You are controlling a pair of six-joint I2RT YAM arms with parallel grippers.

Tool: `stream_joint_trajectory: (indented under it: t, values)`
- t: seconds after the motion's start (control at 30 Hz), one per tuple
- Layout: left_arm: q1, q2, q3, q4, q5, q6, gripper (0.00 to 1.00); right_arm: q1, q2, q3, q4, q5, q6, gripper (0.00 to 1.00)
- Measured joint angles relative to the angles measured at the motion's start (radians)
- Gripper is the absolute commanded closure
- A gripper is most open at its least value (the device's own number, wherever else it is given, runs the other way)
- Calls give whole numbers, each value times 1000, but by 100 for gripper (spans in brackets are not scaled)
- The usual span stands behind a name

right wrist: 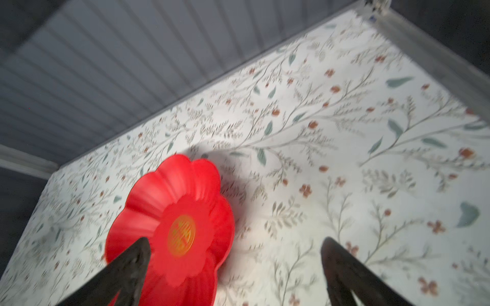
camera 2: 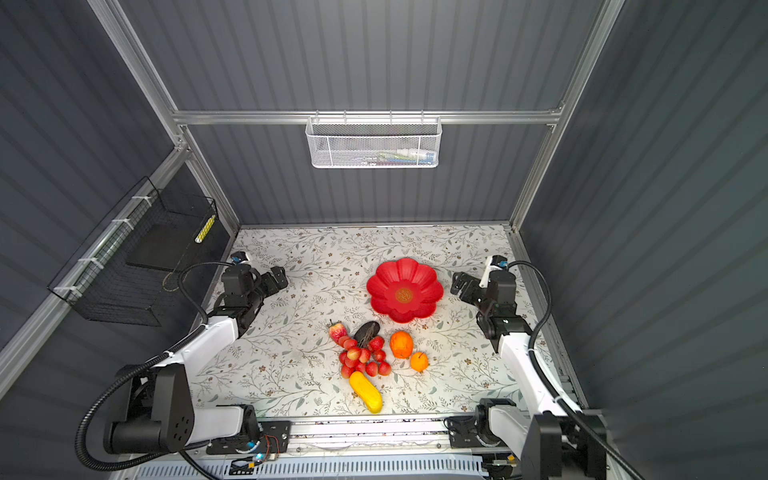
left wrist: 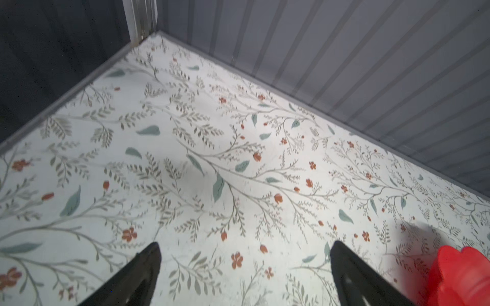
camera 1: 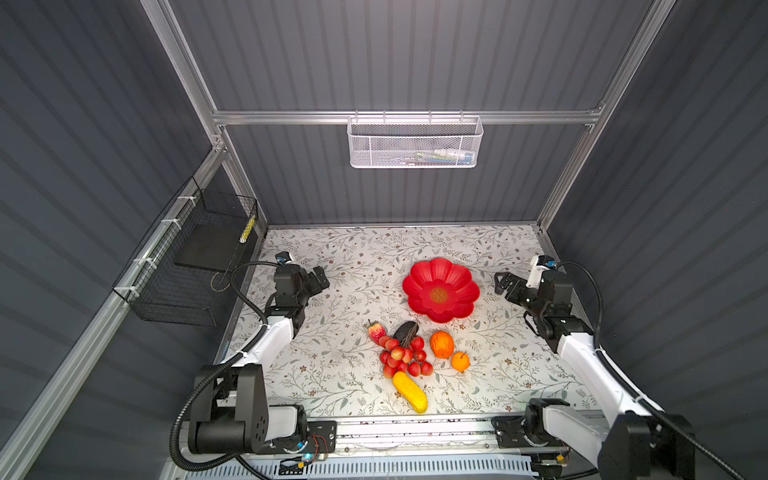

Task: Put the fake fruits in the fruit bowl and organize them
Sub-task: 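Reach the right gripper to the small tangerine and grasp it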

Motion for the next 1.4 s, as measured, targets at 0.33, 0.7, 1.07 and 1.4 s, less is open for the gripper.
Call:
stream_joint_trajectory:
  t: [0.33,0.7,1.07,1.4]
  values:
    - [0,-69,-37,-41,43,-76,0,370,-210,-108,-377,10,131,6]
    - [0,-93,-37,-43,93,-102,0,636,-137,-182,-438,64,299,15]
    - [0,-95,-37,-45,97,-117,0,703,80,-162,-356,143,333,31]
    - [0,-79,-37,-45,99,-125,0,703,168,-129,-313,191,324,62]
